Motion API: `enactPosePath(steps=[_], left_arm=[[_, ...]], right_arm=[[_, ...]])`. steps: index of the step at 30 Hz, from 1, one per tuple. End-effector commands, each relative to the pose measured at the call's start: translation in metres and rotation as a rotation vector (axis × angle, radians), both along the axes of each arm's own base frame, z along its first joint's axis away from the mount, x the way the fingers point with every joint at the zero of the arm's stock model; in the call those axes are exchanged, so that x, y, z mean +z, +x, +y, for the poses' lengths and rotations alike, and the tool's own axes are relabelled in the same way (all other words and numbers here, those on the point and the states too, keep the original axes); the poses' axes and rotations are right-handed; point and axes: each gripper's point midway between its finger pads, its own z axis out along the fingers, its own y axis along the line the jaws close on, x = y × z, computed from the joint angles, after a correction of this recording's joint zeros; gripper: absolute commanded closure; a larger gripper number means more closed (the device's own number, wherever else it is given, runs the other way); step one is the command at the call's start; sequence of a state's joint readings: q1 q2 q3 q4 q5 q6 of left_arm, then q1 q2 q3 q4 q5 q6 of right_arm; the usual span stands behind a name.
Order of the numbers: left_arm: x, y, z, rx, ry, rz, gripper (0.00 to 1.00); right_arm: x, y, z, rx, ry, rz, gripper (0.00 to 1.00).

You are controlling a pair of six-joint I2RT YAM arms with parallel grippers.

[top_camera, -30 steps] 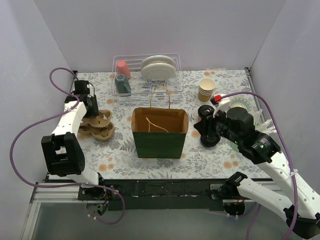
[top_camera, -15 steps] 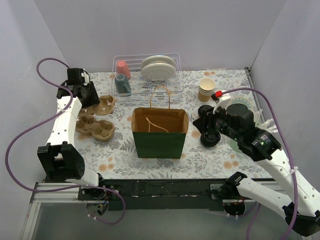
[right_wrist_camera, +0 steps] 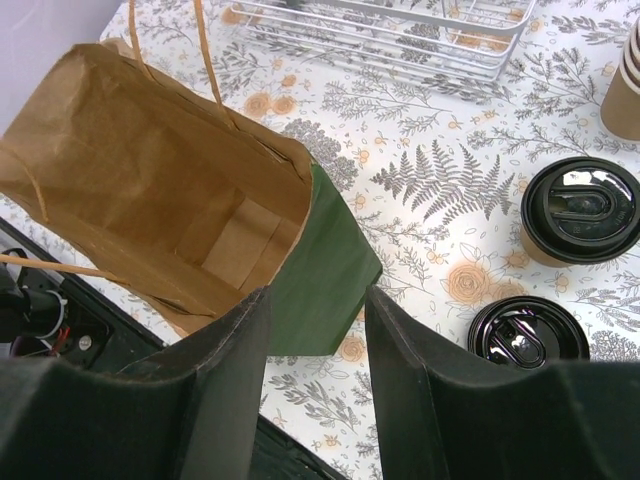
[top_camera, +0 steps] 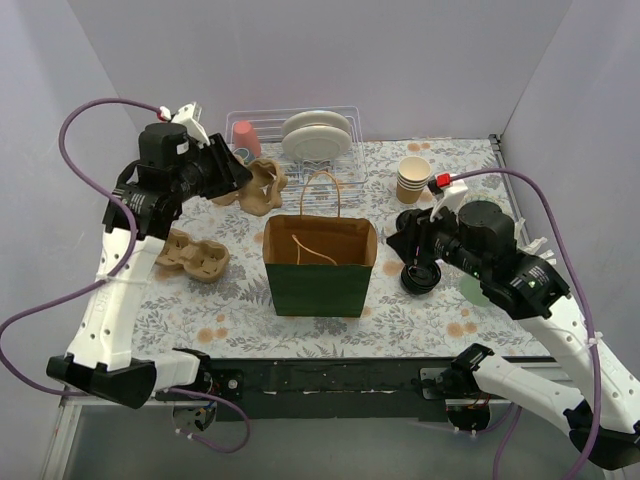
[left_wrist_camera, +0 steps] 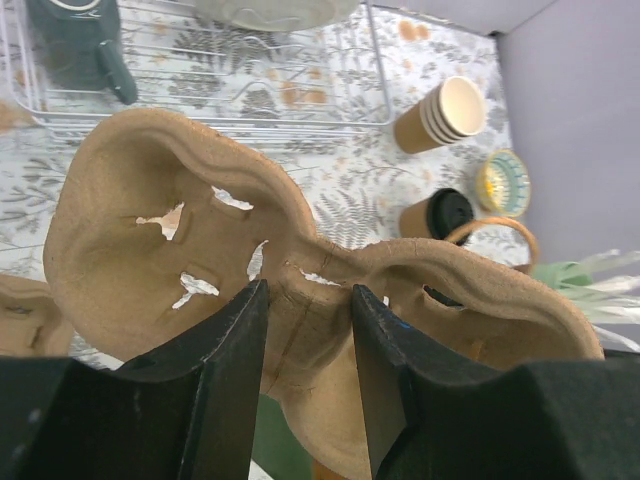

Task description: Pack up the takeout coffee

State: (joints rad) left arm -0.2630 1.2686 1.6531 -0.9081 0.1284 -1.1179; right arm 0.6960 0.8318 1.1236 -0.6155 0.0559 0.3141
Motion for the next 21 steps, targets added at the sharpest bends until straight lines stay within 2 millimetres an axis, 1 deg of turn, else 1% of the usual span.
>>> enactPosePath(steps=[1,3,4,5,6,8,9,11,14,15,16,17,19,20,21], left_arm=[[0.026,-0.025,-0.018,-0.043,-0.151,-0.014,0.75],[0.033,-0.034,-0.024,-0.058,-0.197,-0.013,0.76],[0.037,-0.036,-0.028,-0.074,-0.213,-0.018,0.76],[0.042,-0.041,-0.032,-0.096,-0.229,-0.024,0.76],[0.051,-0.046,-0.036,-0.127,-0.253,-0.044,0.75],[0.066,-0.054,-0.041,-0.160,-0.297,-0.075,0.75],[0.073,-0.060,-0.043,-0.178,-0.321,-0.080,0.75],[0.087,-0.072,-0.045,-0.197,-0.371,-0.097,0.77],[0.099,-0.089,-0.048,-0.226,-0.435,-0.098,0.78],[0.094,-0.094,-0.052,-0.248,-0.453,-0.079,0.78],[0.095,-0.098,-0.054,-0.262,-0.474,-0.075,0.78],[0.102,-0.105,-0.054,-0.266,-0.516,-0.086,0.78],[0.100,-0.110,-0.057,-0.286,-0.551,-0.065,0.78],[0.106,-0.114,-0.059,-0.292,-0.588,-0.068,0.78],[0.103,-0.116,-0.061,-0.300,-0.601,-0.052,0.78]], right_arm=[[0.060,-0.001,0.000,-0.005,0.092,-0.090,0.50],[0.080,-0.001,0.003,-0.007,0.135,-0.098,0.50],[0.100,-0.003,0.008,0.015,0.174,-0.112,0.50],[0.109,-0.004,0.011,0.024,0.201,-0.115,0.50],[0.117,-0.009,0.018,0.053,0.243,-0.095,0.50],[0.134,-0.011,0.026,0.084,0.304,-0.101,0.51],[0.138,-0.012,0.030,0.101,0.320,-0.097,0.51],[0.139,-0.015,0.034,0.117,0.343,-0.075,0.51],[0.136,-0.019,0.031,0.116,0.357,-0.081,0.51],[0.127,-0.018,0.031,0.115,0.348,-0.071,0.51],[0.126,-0.021,0.029,0.120,0.348,-0.081,0.51],[0.122,-0.022,0.030,0.127,0.338,-0.080,0.51],[0.111,-0.033,0.041,0.239,0.310,-0.074,0.50],[0.108,-0.036,0.047,0.304,0.286,-0.112,0.51],[0.092,-0.046,0.054,0.390,0.261,-0.089,0.50]])
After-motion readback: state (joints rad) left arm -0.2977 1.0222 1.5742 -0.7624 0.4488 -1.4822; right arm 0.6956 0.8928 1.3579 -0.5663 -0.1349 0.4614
